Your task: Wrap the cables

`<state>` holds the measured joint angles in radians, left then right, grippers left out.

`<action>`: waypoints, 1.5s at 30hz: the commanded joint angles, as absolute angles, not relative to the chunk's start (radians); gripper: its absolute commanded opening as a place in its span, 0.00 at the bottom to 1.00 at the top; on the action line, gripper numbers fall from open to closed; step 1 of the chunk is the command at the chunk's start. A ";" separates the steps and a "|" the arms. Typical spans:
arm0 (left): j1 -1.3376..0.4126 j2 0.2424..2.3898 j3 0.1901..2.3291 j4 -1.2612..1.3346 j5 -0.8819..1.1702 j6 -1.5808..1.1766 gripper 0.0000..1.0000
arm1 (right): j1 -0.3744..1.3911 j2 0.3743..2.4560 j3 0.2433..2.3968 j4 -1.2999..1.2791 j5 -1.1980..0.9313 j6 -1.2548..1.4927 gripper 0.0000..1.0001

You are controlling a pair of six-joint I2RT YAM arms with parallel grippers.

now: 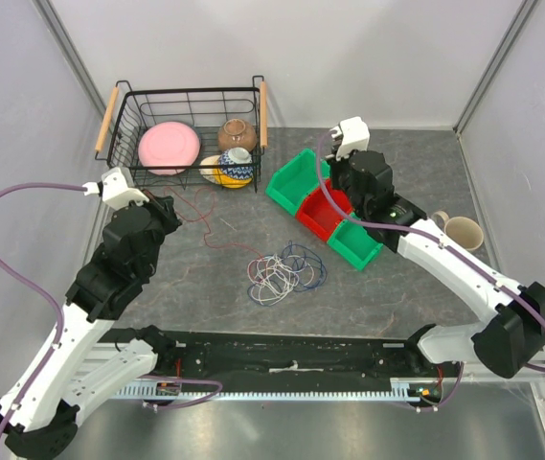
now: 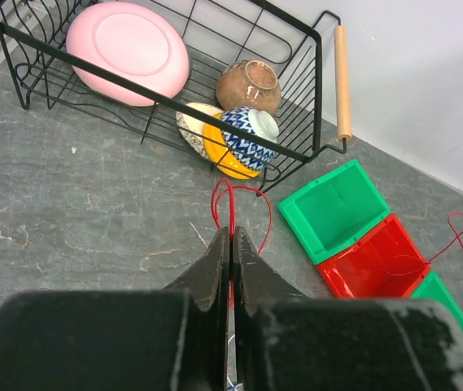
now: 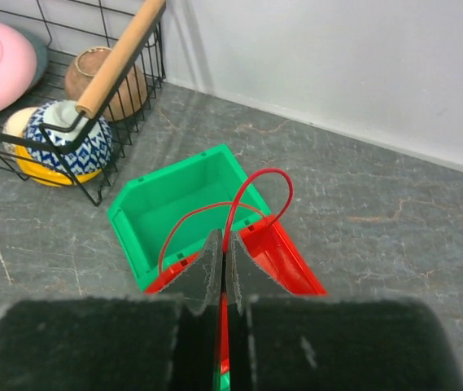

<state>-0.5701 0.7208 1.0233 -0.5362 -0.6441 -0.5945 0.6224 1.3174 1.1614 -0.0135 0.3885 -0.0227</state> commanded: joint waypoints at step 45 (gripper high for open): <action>-0.574 0.732 1.124 -0.436 -0.469 -0.581 0.02 | 0.713 1.630 1.123 0.020 -0.615 -0.023 0.86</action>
